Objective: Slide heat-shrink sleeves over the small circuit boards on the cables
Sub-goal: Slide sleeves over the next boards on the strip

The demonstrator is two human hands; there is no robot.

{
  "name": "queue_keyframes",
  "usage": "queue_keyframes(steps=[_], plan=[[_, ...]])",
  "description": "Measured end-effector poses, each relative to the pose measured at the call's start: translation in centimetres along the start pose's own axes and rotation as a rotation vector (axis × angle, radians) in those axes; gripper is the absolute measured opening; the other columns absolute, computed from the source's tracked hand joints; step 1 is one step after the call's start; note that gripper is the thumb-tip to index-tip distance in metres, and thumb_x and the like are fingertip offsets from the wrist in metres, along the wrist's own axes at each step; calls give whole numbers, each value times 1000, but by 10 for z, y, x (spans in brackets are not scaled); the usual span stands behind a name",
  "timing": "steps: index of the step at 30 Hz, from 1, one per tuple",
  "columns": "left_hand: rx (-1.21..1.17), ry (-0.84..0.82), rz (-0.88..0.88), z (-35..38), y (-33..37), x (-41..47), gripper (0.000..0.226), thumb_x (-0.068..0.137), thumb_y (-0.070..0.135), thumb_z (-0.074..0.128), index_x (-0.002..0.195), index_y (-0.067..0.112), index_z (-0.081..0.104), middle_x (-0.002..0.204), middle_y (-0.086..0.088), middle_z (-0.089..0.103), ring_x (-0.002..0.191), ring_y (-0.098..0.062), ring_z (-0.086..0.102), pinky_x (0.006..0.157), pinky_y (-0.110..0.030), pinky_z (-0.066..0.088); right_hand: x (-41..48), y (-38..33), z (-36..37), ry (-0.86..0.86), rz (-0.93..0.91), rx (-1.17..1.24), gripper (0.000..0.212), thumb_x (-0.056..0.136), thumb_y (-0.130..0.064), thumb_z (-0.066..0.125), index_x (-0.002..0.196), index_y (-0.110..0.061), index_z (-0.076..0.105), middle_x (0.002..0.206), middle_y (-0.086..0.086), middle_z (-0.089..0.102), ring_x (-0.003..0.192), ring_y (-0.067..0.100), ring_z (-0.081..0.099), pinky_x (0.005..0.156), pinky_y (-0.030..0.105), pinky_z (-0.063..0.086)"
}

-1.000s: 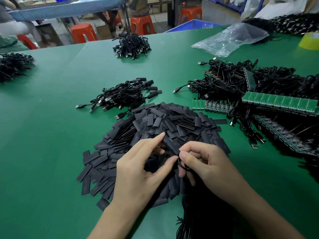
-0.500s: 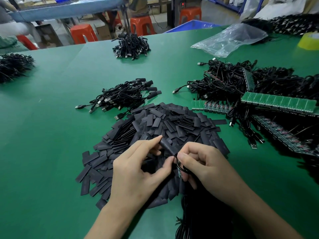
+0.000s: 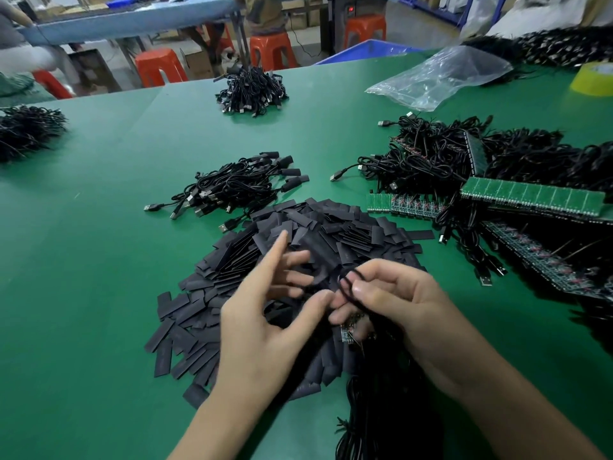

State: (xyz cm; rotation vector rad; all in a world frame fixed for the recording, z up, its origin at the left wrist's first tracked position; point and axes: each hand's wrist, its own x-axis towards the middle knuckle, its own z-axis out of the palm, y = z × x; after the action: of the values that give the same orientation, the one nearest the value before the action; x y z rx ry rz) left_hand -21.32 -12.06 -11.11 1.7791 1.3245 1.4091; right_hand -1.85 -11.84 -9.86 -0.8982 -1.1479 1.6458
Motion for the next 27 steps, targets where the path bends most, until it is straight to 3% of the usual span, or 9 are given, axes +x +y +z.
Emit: queue_keyframes(steps=[4, 6, 11, 13, 17, 20, 23, 25, 27], plan=[[-216, -295, -154, 18, 16, -10, 46, 87, 47, 68, 132, 43, 62, 107, 6, 74, 87, -15, 71, 76, -36, 59, 3, -2, 0, 62, -48, 425, 18, 91, -17, 66, 104, -4, 65, 100, 15, 75, 81, 18, 74, 71, 25, 61], [-337, -379, -241, 27, 23, -13, 43, 84, 43, 74, 125, 44, 63, 99, 2, 73, 82, -19, 66, 76, -37, 57, 5, 0, 0, 127, -121, 509, 17, 91, -10, 59, 106, -4, 55, 100, 11, 76, 88, 16, 75, 76, 25, 60], [-423, -415, -370, 27, 23, -3, 39, 88, 18, 78, 122, 35, 69, 74, 8, 64, 63, -14, 66, 61, -21, 51, 6, 3, -2, 167, -261, 357, 24, 88, -12, 66, 108, -3, 56, 116, 14, 74, 113, 22, 71, 89, 25, 57], [-351, -419, -340, 12, 22, 8, 34, 86, 24, 75, 120, 28, 72, 69, 12, 62, 59, -6, 58, 60, -14, 47, 7, 1, -4, 176, -274, 223, 36, 86, -23, 73, 116, -6, 61, 125, 12, 72, 122, 24, 67, 96, 24, 54], [-96, -259, -275, -26, 16, 51, 24, 83, 36, 70, 105, 41, 77, 68, 12, 69, 60, 0, 56, 61, -10, 45, 7, -1, -7, 244, -305, 34, 37, 90, -25, 67, 124, -11, 61, 127, 4, 71, 124, 20, 65, 110, 27, 46], [117, -124, -218, -49, -3, 102, 23, 92, 21, 73, 105, 40, 74, 88, 16, 77, 70, 6, 66, 67, -6, 48, 6, 1, -6, 240, -297, -33, 31, 93, -21, 61, 122, -12, 61, 124, 3, 72, 121, 19, 66, 108, 28, 47], [407, -34, -185, -61, -29, 156, 22, 95, 21, 72, 115, 24, 77, 94, 4, 77, 69, 10, 62, 68, -5, 47, 5, -1, -3, 238, -296, -84, 32, 91, -28, 65, 120, -14, 63, 120, 1, 73, 117, 18, 68, 103, 27, 52], [579, -21, -159, -62, -46, 186, 26, 95, 21, 71, 121, 17, 75, 99, -9, 77, 73, -6, 63, 77, -20, 51, 4, -2, -3, 234, -295, -106, 36, 89, -35, 66, 119, -15, 63, 120, 1, 73, 116, 17, 69, 101, 26, 52], [692, -66, -162, -59, -59, 209, 32, 96, 17, 70, 128, 12, 71, 114, -18, 74, 92, -26, 68, 93, -34, 52, 5, -1, -6, 241, -296, -121, 32, 91, -30, 65, 119, -15, 63, 119, 0, 74, 115, 17, 69, 101, 26, 52]])
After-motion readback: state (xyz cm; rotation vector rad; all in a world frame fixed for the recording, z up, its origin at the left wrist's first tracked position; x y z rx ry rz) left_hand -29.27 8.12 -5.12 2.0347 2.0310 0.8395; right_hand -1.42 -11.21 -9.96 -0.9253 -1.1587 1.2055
